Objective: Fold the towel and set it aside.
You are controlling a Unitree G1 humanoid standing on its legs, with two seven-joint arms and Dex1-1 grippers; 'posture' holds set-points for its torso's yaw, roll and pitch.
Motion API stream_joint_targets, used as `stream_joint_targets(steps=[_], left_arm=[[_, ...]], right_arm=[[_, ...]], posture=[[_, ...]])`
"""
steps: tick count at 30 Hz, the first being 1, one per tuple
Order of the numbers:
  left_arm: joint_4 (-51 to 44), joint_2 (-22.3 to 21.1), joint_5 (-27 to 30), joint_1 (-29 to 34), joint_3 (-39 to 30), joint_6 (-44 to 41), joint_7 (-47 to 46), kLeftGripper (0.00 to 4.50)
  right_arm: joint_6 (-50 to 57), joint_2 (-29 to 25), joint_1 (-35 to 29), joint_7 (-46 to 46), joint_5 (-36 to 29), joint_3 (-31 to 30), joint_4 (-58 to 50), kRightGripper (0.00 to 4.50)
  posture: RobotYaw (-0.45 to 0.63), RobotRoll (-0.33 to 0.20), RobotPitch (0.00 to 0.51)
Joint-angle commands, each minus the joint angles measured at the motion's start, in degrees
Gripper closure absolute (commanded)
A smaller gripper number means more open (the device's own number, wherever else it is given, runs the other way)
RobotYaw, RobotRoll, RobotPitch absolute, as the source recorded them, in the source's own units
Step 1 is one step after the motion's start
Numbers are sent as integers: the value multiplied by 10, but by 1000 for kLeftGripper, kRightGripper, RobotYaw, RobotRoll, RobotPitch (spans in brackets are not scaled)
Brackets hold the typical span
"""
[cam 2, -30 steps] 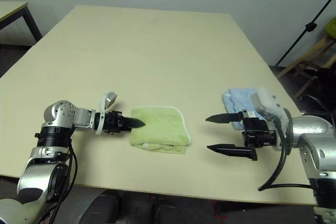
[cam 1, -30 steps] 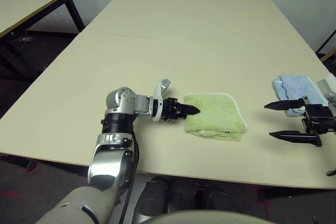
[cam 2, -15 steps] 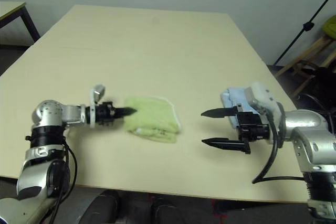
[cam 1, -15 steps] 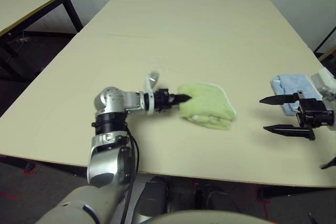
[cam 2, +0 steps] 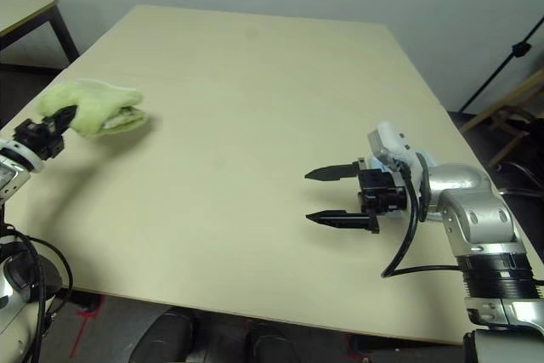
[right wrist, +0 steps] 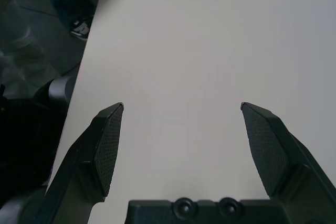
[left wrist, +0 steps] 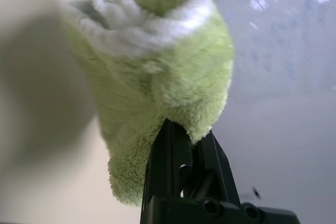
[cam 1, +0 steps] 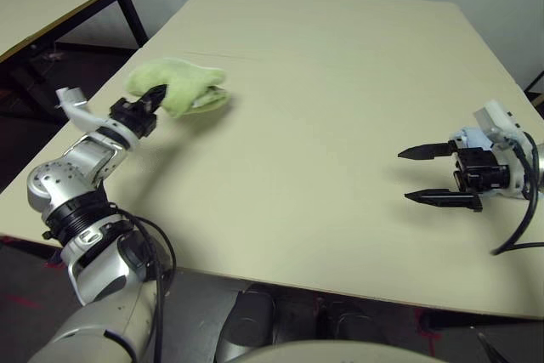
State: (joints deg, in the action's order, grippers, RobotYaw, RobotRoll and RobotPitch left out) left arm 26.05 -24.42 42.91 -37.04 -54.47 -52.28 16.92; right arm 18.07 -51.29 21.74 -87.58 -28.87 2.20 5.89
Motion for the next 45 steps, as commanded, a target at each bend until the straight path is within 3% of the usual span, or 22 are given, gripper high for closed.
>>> stream_joint_targets(steps=[1, 5, 9, 11, 16, 18, 19, 23, 26, 29, 36, 40, 45], left_arm=[[56, -3, -20, 20, 36, 42, 0, 4467], [112, -15, -33, 33, 79, 49, 13, 4467], [138, -44, -33, 44, 97, 30, 10, 3410], [119, -57, -25, 56, 102, 14, 11, 2645], [-43, -89, 12, 126, 133, -84, 31, 872], [-170, -110, 53, 190, 163, -139, 76, 138], [-217, -121, 69, 219, 173, -152, 99, 27], [-317, -143, 80, 268, 182, -140, 119, 27], [-362, -138, 87, 254, 179, -109, 119, 27], [-371, -131, 42, 216, 221, -27, 118, 27], [-310, -80, -91, 196, 277, 196, 90, 27], [-249, -38, -169, 215, 275, 339, 56, 27], [-152, -16, -240, 231, 268, 487, 17, 27]], right_arm=[[5, 0, 3, -1, 5, -8, -1, 0], [6, -2, -4, 0, 3, -5, -6, 0], [14, -1, -24, 10, -6, 4, -24, 0], [15, -2, -34, 14, -9, 8, -32, 0], [21, -1, -53, 27, -18, 20, -42, 0], [26, 2, -56, 33, -22, 26, -44, 0], [28, 5, -57, 38, -25, 29, -44, 0], [53, 30, -45, 87, -52, 54, -47, 0], [70, 55, -27, 146, -63, 79, -46, 0], [68, 102, 4, 260, -66, 129, -34, 0], [18, 154, -15, 466, -10, 207, -28, 0], [-45, 217, -69, 605, 41, 251, -71, 0], [-89, 295, -142, 710, 86, 253, -119, 0]], posture=[[231, 0, 78], [225, 0, 78], [202, 0, 81], [198, 0, 83], [200, 0, 86], [212, 0, 86], [212, 0, 86], [222, 0, 88], [222, 0, 88], [214, 0, 94], [163, 0, 99], [138, 0, 101], [97, 0, 97]])
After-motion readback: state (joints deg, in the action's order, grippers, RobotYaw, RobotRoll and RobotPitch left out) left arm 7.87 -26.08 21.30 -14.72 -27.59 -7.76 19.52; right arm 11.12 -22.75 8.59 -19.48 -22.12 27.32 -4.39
